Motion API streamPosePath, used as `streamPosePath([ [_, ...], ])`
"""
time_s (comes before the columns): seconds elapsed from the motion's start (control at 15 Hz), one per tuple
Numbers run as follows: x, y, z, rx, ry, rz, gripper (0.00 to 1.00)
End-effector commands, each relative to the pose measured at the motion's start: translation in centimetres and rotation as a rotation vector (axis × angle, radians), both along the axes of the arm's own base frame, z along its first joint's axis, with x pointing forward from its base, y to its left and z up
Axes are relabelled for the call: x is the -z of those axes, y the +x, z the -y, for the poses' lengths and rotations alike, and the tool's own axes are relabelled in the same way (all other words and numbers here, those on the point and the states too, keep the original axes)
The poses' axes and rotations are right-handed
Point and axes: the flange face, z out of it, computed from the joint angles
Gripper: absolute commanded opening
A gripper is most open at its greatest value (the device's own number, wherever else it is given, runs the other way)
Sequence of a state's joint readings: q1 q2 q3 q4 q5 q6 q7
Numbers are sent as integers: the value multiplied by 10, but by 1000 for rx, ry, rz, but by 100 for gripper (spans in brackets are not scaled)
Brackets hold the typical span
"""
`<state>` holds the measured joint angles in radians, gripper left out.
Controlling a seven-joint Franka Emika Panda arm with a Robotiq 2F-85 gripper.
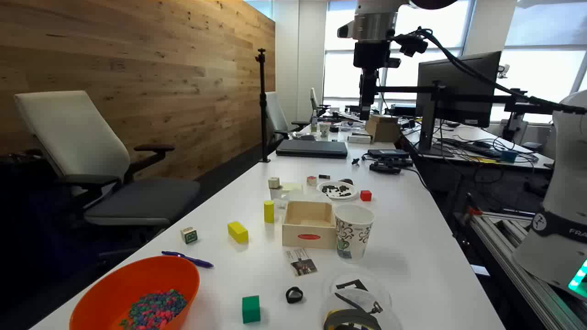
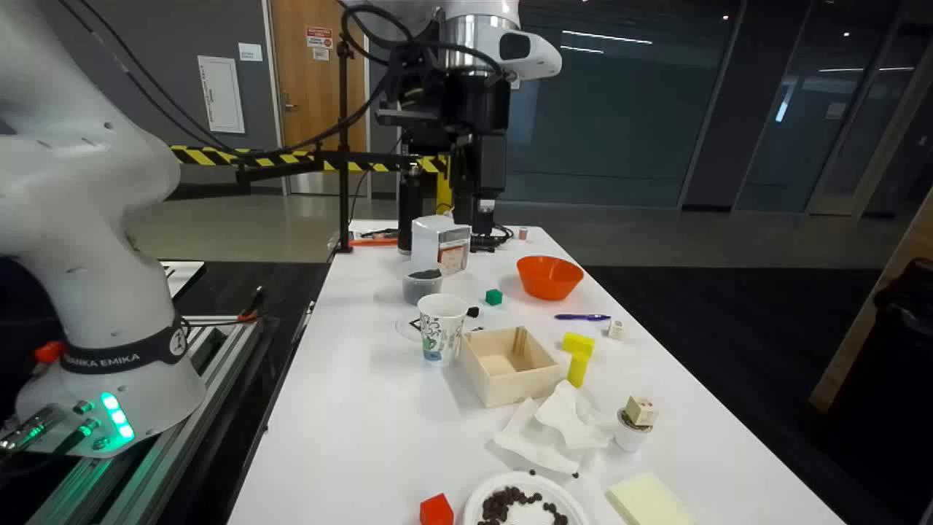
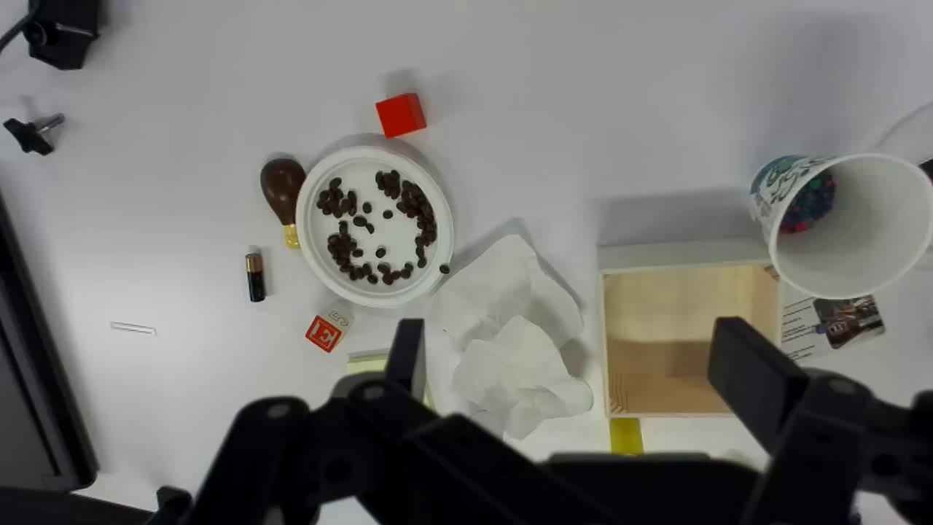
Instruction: Place the yellow rectangular block inside the wooden object
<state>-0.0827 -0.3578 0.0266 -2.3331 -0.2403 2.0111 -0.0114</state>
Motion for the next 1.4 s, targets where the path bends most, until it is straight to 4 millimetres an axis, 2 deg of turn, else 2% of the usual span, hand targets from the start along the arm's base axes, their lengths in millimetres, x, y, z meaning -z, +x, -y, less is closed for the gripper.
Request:
streamPosePath([
  [0.0,-1,0,0,0,0,-1,100],
  [0.4,-2,4,0,-6,-2,-2,100],
  [0.6,-7,26,-1,-27,3,17,100],
  [0.93,-12,74,-7,-74,33,104,100],
  [1.33,-2,130,-26,-212,53,144,100],
])
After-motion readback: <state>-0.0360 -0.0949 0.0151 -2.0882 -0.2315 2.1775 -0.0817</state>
